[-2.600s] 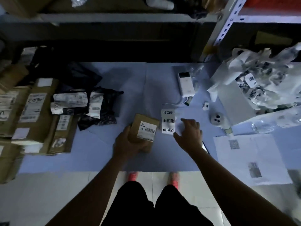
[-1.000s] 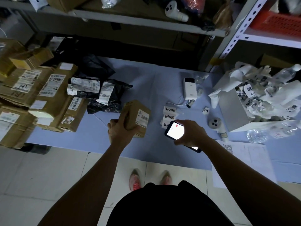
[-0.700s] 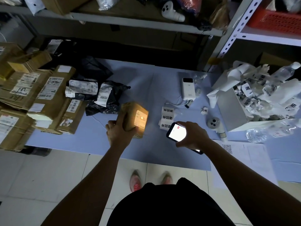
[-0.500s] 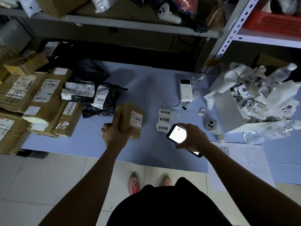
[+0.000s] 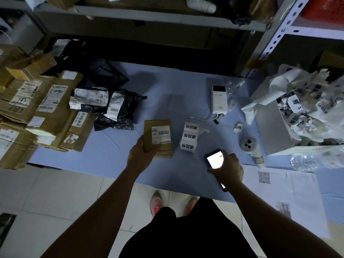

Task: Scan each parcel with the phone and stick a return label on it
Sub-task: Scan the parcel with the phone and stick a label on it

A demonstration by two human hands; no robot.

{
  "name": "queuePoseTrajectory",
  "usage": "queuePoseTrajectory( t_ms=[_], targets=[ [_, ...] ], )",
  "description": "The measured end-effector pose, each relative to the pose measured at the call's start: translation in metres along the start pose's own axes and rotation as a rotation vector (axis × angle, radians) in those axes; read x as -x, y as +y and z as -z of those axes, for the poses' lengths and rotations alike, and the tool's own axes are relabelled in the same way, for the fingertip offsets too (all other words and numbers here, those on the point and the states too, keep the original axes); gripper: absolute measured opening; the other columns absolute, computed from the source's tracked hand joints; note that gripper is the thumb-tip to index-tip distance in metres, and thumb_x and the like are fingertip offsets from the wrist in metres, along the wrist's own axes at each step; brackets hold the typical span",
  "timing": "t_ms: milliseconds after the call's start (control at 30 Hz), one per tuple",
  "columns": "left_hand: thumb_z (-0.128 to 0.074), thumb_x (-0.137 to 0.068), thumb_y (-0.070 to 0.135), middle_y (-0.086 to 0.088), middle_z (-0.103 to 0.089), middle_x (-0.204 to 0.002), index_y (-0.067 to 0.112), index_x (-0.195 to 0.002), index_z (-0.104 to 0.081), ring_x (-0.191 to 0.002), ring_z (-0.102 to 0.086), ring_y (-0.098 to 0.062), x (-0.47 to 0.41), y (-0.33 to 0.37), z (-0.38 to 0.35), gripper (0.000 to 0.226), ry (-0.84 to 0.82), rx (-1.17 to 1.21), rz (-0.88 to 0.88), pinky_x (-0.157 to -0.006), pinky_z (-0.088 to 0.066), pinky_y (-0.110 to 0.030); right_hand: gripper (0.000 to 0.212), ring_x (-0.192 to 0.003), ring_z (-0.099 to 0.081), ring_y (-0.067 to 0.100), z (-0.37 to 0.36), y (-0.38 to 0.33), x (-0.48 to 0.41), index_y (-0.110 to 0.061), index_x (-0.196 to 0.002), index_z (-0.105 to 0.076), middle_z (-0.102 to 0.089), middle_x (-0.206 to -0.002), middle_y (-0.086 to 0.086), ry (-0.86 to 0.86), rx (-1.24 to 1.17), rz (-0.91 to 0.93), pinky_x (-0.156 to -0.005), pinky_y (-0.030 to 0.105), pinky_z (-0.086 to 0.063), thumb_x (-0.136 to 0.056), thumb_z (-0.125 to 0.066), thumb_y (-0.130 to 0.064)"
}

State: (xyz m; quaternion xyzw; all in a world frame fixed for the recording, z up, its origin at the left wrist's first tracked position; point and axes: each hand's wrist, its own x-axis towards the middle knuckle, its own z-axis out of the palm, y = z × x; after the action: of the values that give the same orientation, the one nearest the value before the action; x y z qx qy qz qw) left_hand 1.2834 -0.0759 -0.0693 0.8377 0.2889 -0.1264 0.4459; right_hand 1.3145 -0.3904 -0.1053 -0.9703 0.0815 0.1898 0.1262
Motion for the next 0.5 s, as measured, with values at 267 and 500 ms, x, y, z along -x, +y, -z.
queuePoseTrajectory(
  t_ms=[267,500],
  targets=[
    [-0.065,-0.093,0.043,-0.019,-0.053,-0.127,0.018,-0.150,-0.039,-0.117,-0.054,-0.036,-0.003,0.017,0.001,0.067,0.195,-0.119,0.001,-0.092,-0.054,-0.054,0.084,-0.117,-0.058,0.025,0.020,-0.065,-0.023,-0.016,-0.147,-0.045,-0.060,-0.133,0.009,0.099,-0.530,0.020,-0.095,0.042,-0.051,-0.078,-0.082,-0.046],
    [-0.065,-0.089,0.025,-0.011,-0.052,-0.111,0.015,-0.127,-0.057,-0.108,-0.050,-0.030,0.003,0.043,-0.001,0.040,0.240,-0.222,-0.085,-0.082,-0.053,-0.044,0.054,-0.083,-0.069,0.023,0.024,-0.123,-0.057,-0.015,-0.129,-0.061,-0.071,-0.115,0.014,-0.142,-1.123,-0.342,-0.067,0.032,-0.056,-0.079,-0.079,-0.005]
  ],
)
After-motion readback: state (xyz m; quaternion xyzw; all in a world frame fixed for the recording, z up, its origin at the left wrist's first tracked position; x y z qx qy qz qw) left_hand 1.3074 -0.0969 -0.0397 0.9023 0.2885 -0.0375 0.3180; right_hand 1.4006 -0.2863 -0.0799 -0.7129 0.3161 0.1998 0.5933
